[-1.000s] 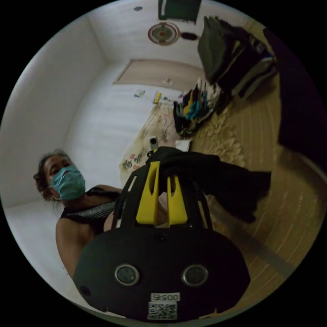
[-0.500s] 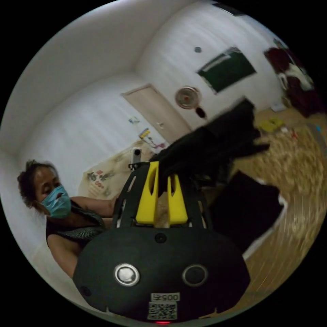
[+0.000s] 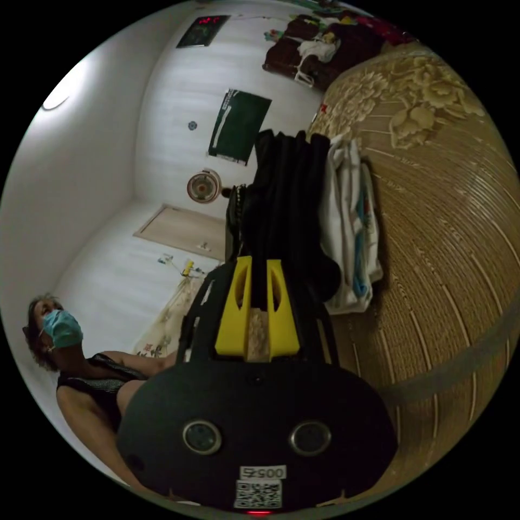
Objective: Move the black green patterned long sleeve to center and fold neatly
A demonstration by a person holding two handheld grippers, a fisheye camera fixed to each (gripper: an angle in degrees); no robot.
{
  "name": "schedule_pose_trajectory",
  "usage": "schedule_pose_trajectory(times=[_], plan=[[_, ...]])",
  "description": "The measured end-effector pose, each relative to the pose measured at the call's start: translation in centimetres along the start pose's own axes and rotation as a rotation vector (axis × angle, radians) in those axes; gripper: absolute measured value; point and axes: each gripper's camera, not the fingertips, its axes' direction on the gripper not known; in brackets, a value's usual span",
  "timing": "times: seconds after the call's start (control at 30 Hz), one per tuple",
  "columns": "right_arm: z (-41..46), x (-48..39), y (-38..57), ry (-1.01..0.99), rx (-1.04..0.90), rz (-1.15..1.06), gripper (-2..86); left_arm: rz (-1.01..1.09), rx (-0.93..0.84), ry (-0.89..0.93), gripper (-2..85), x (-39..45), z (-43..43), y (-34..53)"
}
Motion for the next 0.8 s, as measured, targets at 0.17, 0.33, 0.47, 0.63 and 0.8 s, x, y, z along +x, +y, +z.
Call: schedule_pose_trajectory(times=[0.17, 0.33, 0.47, 0.63, 0.8], plan=[[1.0, -1.2, 3.7, 0.054, 0.045, 0.019, 2.0, 0.071, -0.049, -0.043, 1.1, -0.9, -1.4, 3.8], [2.0, -3.0, 8.1, 0.207, 0.053, 0.063, -0.8, 0.087, -0.144, -0.049, -0.4, -3.7, -3.0, 10.1], [3.4, -5.2, 11.8, 0.248, 0.074, 0.078, -0.9, 0.154, -0.238, -0.106, -0.6, -5.5, -6.6, 14.6], [8.4, -9.3, 13.6, 0.253, 0.026, 0.034, -1.0, 0.274, -0.325, -0.293, -0.7, -6.8, -13.2, 20.0], [17.7, -14.2, 13.8, 0.22, -0.11, -0.05, -1.0, 0.295, -0.265, -0.379, -0.6, -9.0, -21.2, 29.4]])
